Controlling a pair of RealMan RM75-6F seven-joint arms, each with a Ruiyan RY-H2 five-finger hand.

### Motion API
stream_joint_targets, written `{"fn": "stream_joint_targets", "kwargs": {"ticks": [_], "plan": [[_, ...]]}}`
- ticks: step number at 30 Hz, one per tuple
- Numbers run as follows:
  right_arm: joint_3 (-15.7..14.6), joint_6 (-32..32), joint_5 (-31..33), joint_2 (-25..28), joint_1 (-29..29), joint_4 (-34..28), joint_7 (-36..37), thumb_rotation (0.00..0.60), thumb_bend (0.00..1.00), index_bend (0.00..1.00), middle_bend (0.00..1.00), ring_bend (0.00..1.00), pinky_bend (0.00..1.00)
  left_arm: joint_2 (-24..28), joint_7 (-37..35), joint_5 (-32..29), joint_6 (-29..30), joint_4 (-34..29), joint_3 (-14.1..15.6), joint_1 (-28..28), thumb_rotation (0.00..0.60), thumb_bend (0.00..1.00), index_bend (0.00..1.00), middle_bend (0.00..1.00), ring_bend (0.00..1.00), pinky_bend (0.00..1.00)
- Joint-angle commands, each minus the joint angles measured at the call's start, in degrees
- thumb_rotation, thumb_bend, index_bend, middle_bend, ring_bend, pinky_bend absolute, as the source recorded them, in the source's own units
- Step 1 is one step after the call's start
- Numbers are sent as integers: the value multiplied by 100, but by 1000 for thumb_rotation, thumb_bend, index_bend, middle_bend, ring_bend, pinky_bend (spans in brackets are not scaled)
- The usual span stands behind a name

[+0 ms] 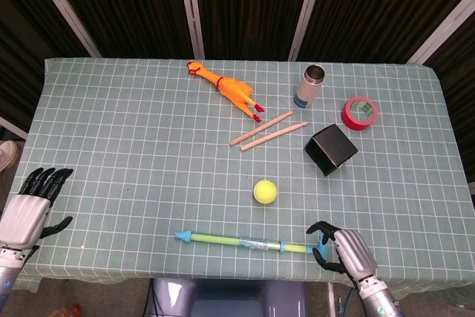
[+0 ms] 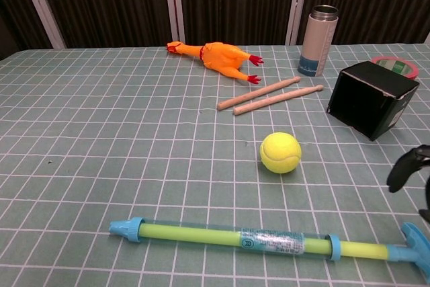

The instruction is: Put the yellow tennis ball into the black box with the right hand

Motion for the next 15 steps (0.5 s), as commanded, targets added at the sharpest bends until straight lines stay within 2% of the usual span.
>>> {"fn": "stream_joint_targets", "kwargs": {"ticks": [1,8,15], "plan": [[92,-219,240,-403,122,-58,312,600,477,365,383,488,702,1,0,-11,-3,-4,0,2,600,138,74,118,82,95],[478,-699,857,-882,402,-127,515,600,504,320,365,422,702,21,-23,-64,37,-8,-20,30,600,138,72,115,82,95],[597,-1071,1322,-1158,549,-371,656,600,509,265,298,380,702,4,-25,-113,-8,14,-43,7,600,138,72,113,82,95]]}}
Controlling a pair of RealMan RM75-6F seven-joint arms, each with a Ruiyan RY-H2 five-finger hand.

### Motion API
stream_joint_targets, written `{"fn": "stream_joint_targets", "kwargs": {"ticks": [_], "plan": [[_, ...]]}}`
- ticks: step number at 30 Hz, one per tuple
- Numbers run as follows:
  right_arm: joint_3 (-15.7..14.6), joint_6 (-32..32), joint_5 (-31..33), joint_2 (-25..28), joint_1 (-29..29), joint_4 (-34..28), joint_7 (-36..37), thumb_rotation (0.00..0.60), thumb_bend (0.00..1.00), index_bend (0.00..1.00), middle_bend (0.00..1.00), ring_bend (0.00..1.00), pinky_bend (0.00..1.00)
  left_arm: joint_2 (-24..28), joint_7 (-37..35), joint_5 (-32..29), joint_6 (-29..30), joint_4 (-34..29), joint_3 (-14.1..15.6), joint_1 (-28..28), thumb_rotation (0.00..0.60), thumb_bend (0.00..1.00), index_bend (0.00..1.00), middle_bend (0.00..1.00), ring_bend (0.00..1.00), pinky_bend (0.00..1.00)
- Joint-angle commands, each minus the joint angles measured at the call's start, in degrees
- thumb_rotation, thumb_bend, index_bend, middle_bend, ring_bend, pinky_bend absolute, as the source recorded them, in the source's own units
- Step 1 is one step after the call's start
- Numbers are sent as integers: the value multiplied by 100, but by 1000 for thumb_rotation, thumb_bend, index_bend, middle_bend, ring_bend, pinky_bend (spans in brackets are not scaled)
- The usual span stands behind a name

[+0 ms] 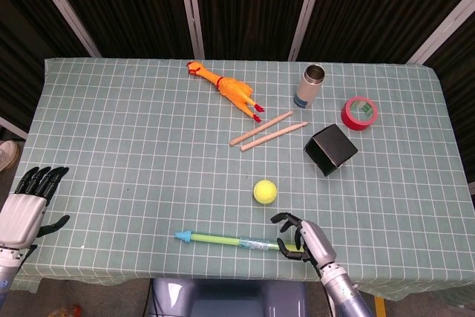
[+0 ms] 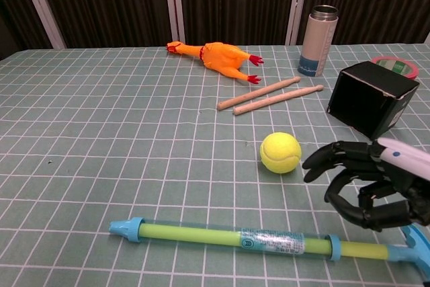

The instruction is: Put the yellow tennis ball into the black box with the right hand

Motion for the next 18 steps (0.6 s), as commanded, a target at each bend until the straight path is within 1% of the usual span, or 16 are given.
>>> {"fn": "stream_joint_targets", "kwargs": {"ticks": [1,3,8,11,13,18], "plan": [[69,-243,248,-148,123,-72,9,600,509,256,292,374,700,-13,20,-43,-40,10,-17,-17,600,138,72,112,82,95],[126,-374,431,-254,186,-60,13,600,509,244,282,362,695,-23,45,-80,-88,11,-26,-32,600,138,72,112,82,95],[260,-603,798,-496,299,-37,108,600,514,222,258,316,619,-20,34,-115,-110,8,-46,-48,600,138,72,112,82,96],[372,-815,1071,-619,413,-39,178,600,515,212,246,298,594,-8,28,-165,-150,-2,-58,-58,600,138,73,112,83,96],[435,-851,1120,-703,471,17,155,600,515,205,238,283,577,-2,25,-184,-174,-7,-63,-68,600,138,73,112,83,96],[649,-926,1251,-938,603,152,284,600,515,158,197,224,466,6,2,-226,-188,-7,-79,-73,600,138,73,112,82,95]]}}
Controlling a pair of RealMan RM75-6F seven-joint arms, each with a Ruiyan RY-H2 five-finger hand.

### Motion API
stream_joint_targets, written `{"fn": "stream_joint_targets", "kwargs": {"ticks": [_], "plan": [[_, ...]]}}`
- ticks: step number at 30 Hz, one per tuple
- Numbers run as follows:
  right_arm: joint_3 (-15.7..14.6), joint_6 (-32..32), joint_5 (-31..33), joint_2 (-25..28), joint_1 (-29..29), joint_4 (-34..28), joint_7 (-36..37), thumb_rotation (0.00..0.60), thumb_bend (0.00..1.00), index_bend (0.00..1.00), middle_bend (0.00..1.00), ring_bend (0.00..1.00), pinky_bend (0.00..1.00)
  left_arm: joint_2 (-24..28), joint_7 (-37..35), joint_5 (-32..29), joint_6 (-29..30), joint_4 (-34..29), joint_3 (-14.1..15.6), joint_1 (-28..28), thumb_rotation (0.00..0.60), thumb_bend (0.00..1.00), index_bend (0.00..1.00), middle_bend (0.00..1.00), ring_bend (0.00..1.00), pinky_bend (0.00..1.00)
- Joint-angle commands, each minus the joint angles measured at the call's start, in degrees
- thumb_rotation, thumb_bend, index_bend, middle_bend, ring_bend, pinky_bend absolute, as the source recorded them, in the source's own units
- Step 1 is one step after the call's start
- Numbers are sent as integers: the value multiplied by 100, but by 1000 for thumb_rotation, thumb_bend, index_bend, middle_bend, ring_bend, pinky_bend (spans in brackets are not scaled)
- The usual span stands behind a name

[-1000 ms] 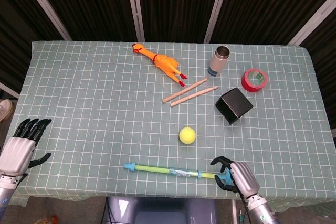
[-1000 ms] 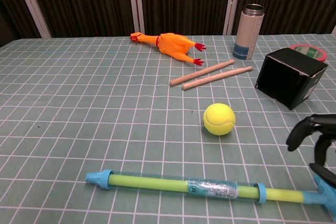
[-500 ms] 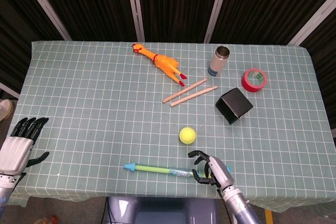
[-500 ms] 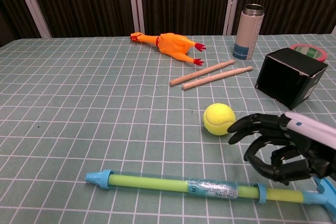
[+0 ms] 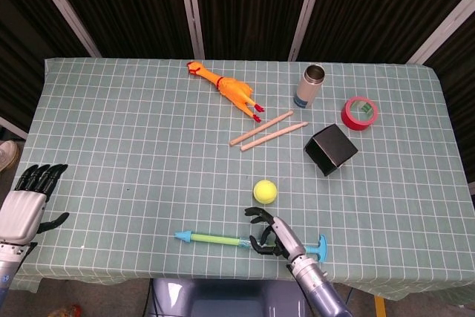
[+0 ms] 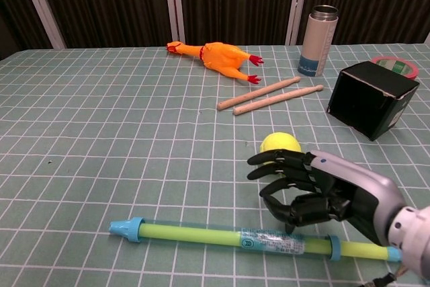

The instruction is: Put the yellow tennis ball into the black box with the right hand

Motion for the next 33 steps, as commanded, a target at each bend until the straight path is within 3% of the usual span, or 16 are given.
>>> {"fn": "stream_joint_targets", "kwargs": {"ticks": [1,9,15,33], "plan": [[107,-63,58,-112,81,86,115,600,515,154,194,216,428,3,-15,-16,-4,5,-8,-2,600,138,73,113,82,95],[264,-247,15,-183,198,336,637,600,515,145,185,194,289,12,-51,-110,-72,20,-43,-30,600,138,75,112,82,95],[175,-316,-269,-32,176,490,1125,600,515,105,158,157,190,0,-33,-160,-89,39,-64,-38,600,138,77,113,82,96],[519,-519,-498,102,413,847,2535,600,515,18,63,62,141,-76,69,-275,-161,76,-114,-84,600,138,90,114,83,96]]}}
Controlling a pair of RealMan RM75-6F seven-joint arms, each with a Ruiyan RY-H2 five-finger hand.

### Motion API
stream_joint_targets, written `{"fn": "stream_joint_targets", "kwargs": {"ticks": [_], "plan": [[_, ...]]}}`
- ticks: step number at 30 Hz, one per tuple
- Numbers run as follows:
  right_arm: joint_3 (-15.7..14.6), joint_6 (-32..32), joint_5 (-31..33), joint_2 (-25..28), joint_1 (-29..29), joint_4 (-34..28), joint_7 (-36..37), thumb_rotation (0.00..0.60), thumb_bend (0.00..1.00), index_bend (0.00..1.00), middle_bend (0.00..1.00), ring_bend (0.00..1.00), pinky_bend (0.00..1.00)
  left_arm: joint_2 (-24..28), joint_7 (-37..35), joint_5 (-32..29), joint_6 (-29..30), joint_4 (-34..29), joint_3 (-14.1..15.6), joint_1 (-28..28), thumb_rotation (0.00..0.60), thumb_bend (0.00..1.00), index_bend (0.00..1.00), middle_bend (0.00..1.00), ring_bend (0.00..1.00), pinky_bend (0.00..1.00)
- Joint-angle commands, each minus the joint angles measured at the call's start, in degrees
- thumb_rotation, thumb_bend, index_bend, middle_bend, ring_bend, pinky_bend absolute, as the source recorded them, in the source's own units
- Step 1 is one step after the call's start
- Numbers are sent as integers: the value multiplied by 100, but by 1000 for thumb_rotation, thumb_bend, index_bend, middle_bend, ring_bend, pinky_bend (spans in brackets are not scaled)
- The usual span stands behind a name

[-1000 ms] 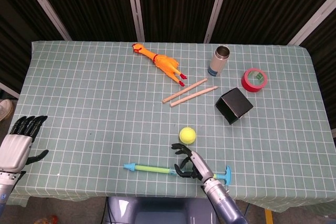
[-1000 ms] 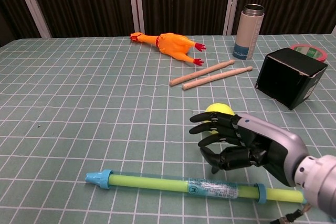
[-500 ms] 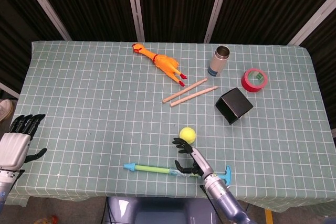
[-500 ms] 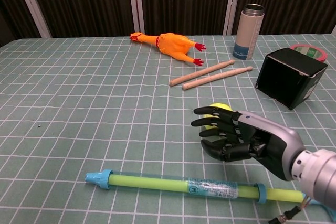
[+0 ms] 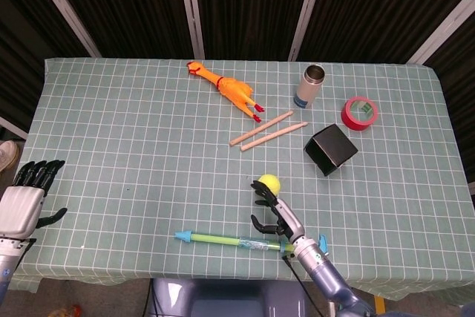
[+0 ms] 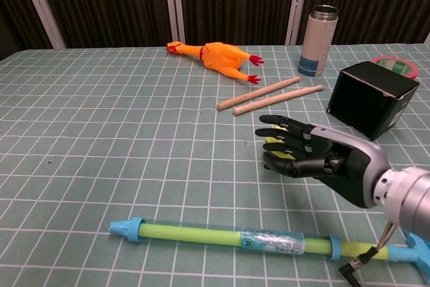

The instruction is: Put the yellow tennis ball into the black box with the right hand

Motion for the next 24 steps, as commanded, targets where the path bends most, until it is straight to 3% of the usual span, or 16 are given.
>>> {"fn": "stream_joint_targets", "kwargs": {"ticks": [1,13,20,24], "plan": [[34,-11,-29,2,31,89,187,600,515,13,58,59,140,-4,5,-13,-8,4,-2,-2,600,138,90,114,83,96],[450,-486,297,-132,482,551,621,600,517,0,45,43,124,-27,34,-81,-64,26,-17,-25,600,138,90,114,83,96],[513,-569,362,-57,563,693,702,600,516,0,41,43,118,-39,84,-123,-92,15,-27,-38,600,138,91,115,83,96],[404,-444,239,67,444,688,822,600,516,0,41,42,116,-52,118,-137,-96,14,-31,-41,600,139,93,115,83,96]]}}
